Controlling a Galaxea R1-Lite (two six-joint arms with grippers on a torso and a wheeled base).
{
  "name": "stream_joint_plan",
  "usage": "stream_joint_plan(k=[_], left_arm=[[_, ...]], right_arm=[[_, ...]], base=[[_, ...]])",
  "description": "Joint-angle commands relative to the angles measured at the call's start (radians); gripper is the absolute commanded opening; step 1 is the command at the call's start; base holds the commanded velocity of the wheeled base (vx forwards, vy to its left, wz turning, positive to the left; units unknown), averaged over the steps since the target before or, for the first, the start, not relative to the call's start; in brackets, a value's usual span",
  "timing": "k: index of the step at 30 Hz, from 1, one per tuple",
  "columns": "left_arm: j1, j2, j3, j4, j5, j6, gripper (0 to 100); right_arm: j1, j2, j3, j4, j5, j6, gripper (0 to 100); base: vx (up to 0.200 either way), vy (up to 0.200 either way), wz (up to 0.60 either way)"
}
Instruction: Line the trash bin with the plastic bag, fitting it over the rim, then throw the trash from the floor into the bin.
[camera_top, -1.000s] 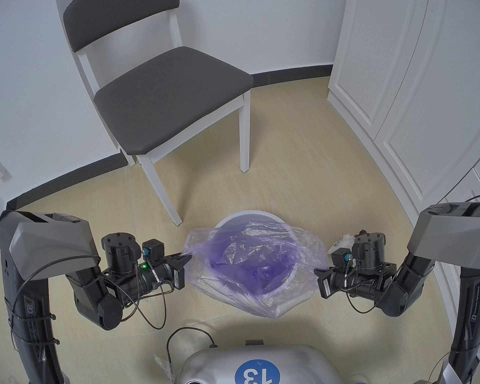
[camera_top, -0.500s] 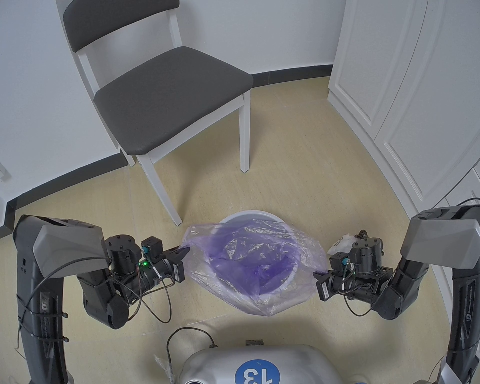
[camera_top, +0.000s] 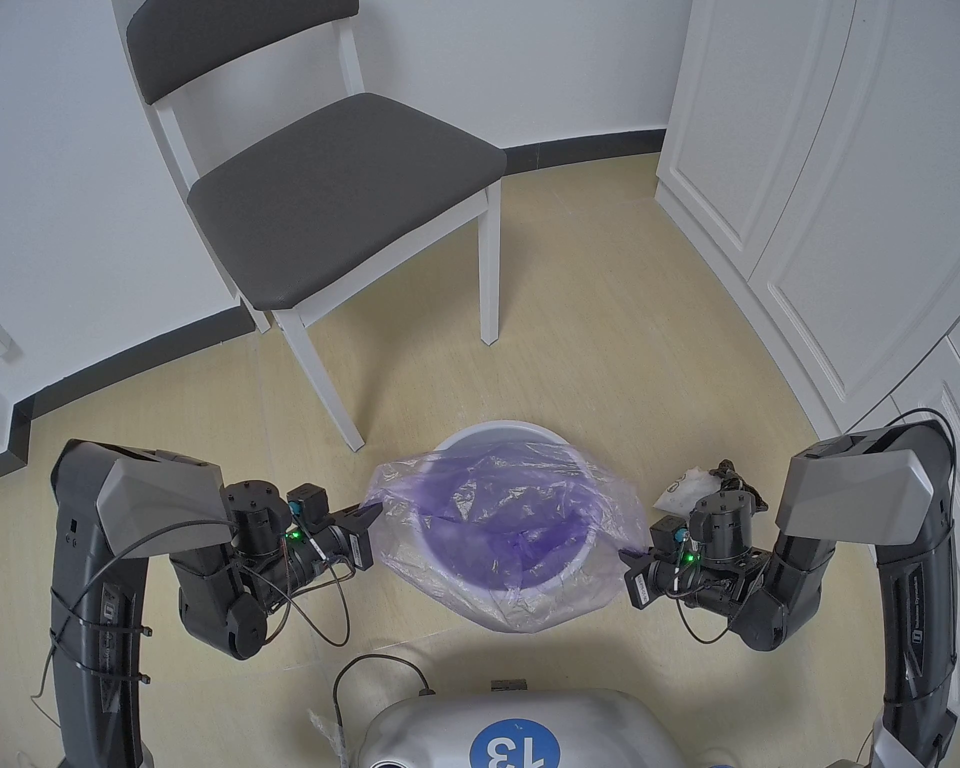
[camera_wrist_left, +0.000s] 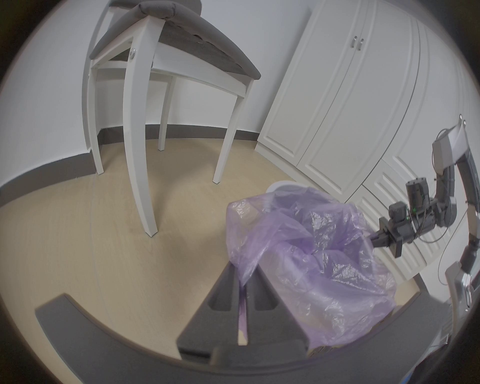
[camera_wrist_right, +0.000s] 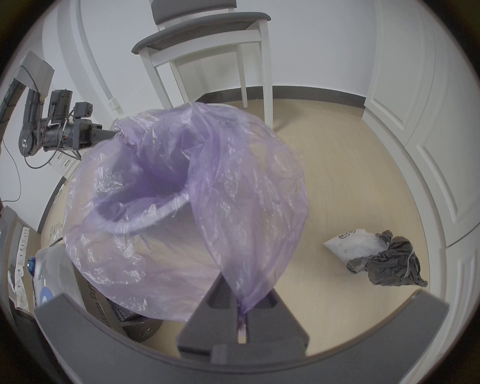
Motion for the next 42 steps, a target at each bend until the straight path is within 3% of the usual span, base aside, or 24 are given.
stream_joint_plan(k=[1,2,12,18,24,26,28,29,30,34,37,41,42], left_arm=[[-0.007,-0.009,-0.010,-0.018,0.002,-0.016,0],[-0.008,-0.009,-0.010,-0.018,0.002,-0.020,0],[-0.017,-0.046,-0.010,-0.018,0.005,-0.056,0],[-0.020,-0.044,-0.007,-0.018,0.005,-0.054,0],[-0.027,-0.041,0.001,-0.018,0.005,-0.052,0],[-0.030,-0.041,0.007,-0.018,0.007,-0.052,0],[-0.033,-0.040,0.013,-0.018,0.005,-0.048,0],[-0.034,-0.040,0.013,-0.018,0.005,-0.046,0],[-0.042,-0.033,0.013,-0.018,0.007,-0.045,0],[-0.043,-0.026,0.007,-0.018,0.007,-0.046,0],[-0.043,-0.014,0.007,-0.018,0.009,-0.046,0],[-0.042,-0.004,0.009,-0.018,0.009,-0.046,0],[-0.042,-0.004,0.013,-0.018,0.007,-0.043,100]], right_arm=[[0.000,0.016,0.003,-0.017,0.001,0.000,0],[0.000,0.017,0.004,-0.027,0.002,0.000,100],[-0.017,-0.118,0.067,-0.063,0.010,-0.008,100],[-0.017,-0.217,0.138,-0.070,0.070,-0.038,100],[0.041,-0.282,0.089,-0.104,0.047,-0.031,100],[0.055,-0.306,0.018,-0.023,0.047,-0.057,100],[0.071,-0.381,-0.094,0.220,0.047,-0.127,100],[0.072,-0.392,-0.109,0.256,0.047,-0.135,100],[0.091,-0.446,-0.209,0.482,0.047,-0.179,100],[0.133,-0.475,-0.436,0.812,0.047,-0.245,100],[0.153,-0.447,-0.543,0.908,0.047,-0.317,100],[0.184,-0.400,-0.550,0.913,0.047,-0.373,100],[0.192,-0.381,-0.540,0.917,0.047,-0.433,100]], base=[[0.000,0.000,0.00],[0.000,0.000,0.00],[0.000,0.000,0.00],[0.000,0.000,0.00],[0.000,0.000,0.00],[0.000,0.000,0.00],[0.000,0.000,0.00],[0.000,0.000,0.00],[0.000,0.000,0.00],[0.000,0.000,0.00],[0.000,0.000,0.00],[0.000,0.000,0.00],[0.000,0.000,0.00]])
